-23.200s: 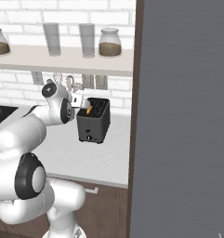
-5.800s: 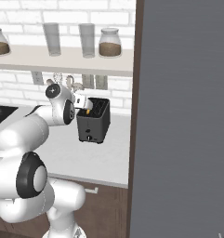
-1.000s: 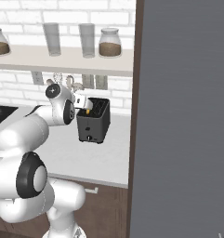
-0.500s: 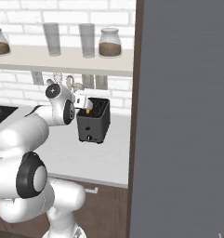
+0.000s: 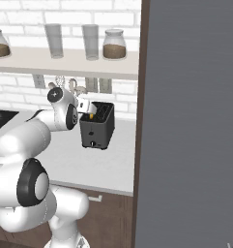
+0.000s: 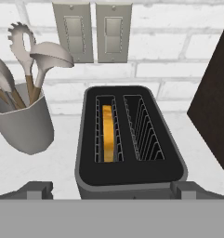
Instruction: Start the toaster. Once the lever pops up, take the bread to the plate on the dining counter.
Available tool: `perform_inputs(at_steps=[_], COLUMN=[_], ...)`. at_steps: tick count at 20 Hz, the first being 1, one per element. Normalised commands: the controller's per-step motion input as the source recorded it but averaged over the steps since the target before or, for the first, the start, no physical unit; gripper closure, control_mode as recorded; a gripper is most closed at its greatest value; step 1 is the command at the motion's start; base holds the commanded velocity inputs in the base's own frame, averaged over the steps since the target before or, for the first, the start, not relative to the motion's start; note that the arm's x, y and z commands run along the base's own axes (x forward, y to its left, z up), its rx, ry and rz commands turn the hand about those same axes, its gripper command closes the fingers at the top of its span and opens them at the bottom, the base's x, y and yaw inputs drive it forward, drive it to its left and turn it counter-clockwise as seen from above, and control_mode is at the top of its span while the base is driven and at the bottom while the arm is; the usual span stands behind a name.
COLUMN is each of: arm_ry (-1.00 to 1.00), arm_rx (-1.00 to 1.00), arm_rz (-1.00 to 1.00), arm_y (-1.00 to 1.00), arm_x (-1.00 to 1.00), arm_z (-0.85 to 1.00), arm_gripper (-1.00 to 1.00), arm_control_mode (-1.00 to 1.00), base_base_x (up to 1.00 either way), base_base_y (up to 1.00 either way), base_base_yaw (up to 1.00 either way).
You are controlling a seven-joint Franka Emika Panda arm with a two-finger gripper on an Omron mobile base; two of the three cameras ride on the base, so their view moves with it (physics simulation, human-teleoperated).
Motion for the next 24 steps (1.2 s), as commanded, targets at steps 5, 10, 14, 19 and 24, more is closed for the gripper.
perform_inputs(at_steps=[5,10,14,19,24], arm_ry=[0.0,0.0,0.0,0.0,0.0], arm_rx=[0.0,0.0,0.0,0.0,0.0], arm_rz=[0.0,0.0,0.0,0.0,0.0], arm_y=[0.0,0.0,0.0,0.0,0.0], arm_x=[0.0,0.0,0.0,0.0,0.0], arm_z=[0.0,0.0,0.0,0.0,0.0], arm_gripper=[-1.0,-1.0,-1.0,-1.0,-1.0], arm_control_mode=[-1.0,-1.0,-1.0,-1.0,-1.0], base_base_x=[0.0,0.0,0.0,0.0,0.0], base_base_y=[0.0,0.0,0.0,0.0,0.0], base_base_yaw=[0.0,0.0,0.0,0.0,0.0])
